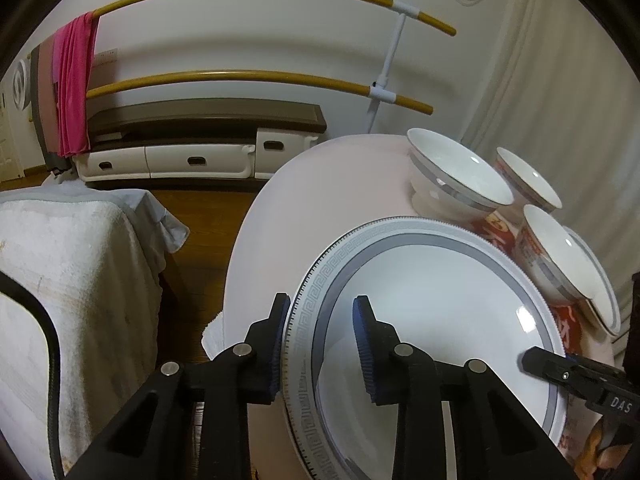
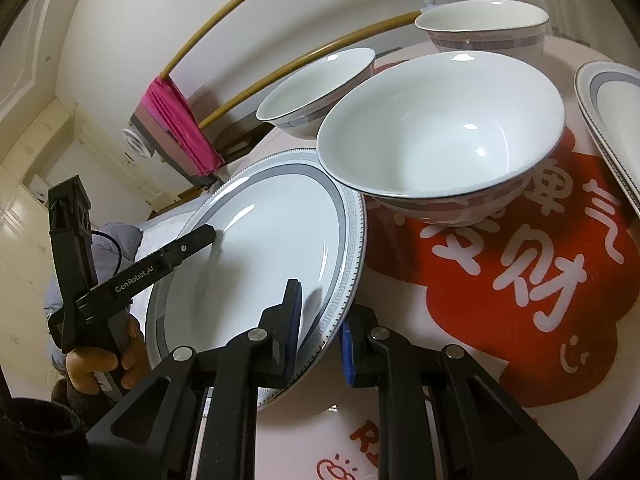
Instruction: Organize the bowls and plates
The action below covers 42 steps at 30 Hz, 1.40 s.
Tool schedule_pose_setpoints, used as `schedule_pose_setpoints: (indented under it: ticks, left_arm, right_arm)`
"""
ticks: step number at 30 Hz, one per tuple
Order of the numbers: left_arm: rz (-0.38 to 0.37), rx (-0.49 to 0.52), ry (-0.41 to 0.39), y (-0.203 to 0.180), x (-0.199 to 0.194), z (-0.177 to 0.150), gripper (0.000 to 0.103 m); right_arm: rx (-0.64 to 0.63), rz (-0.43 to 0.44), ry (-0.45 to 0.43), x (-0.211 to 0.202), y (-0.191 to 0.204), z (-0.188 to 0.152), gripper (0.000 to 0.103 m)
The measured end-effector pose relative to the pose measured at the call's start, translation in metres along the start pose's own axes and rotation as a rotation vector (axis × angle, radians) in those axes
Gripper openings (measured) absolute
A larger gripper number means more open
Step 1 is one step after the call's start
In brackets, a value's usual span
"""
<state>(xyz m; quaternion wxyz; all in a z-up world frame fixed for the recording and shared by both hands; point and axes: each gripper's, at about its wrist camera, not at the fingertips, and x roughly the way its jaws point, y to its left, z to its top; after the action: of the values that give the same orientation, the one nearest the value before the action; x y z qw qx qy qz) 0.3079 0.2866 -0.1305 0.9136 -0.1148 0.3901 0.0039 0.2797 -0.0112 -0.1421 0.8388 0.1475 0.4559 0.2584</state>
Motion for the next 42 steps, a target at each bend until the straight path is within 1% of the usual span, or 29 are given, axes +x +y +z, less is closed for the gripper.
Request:
schedule_pose_setpoints:
  ticks: [9,13,16,18,22,25,30,35,42]
  left_arm:
    - [0.014,-0.020,-0.030,-0.009,-0.036,-0.024,0.024]
    - [0.015,-0.040,-0.054,-0.012,-0.062,-0.040,0.024]
    - [0.028,-0.043,-0.073,-0.017,-0.083,-0.050,0.024]
    - [0.030,-0.045,-0.090,-0.022,-0.094,-0.056,0.024]
    - [0.021,-0.019,-0.123,-0.041,-0.120,-0.064,0.023]
    - [-0.001,0.000,-0.153,-0.059,-0.138,-0.068,0.023]
    - [-0.046,0.045,-0.186,-0.101,-0.151,-0.068,0.023]
    - [-0.105,0.082,-0.194,-0.153,-0.148,-0.065,0.023]
    - [-0.194,0.130,-0.176,-0.229,-0.129,-0.060,0.023]
  right_arm:
    - [-0.029,0.026,0.012,-0.016,0.003,-0.003,0.017]
    - [-0.045,0.050,0.020,-0.025,0.004,-0.007,0.017]
    - [-0.056,0.069,0.022,-0.032,0.005,-0.012,0.017]
    - [-0.062,0.083,0.020,-0.040,0.007,-0.015,0.017]
    - [-0.070,0.099,-0.004,-0.062,0.004,-0.017,0.017]
    - [-0.080,0.100,-0.039,-0.084,0.002,-0.019,0.017]
    - [-0.078,0.082,-0.101,-0.122,-0.021,-0.020,0.017]
    - [-0.046,0.059,-0.146,-0.159,-0.057,-0.019,0.017]
    - [0.008,0.012,-0.202,-0.214,-0.124,-0.012,0.017]
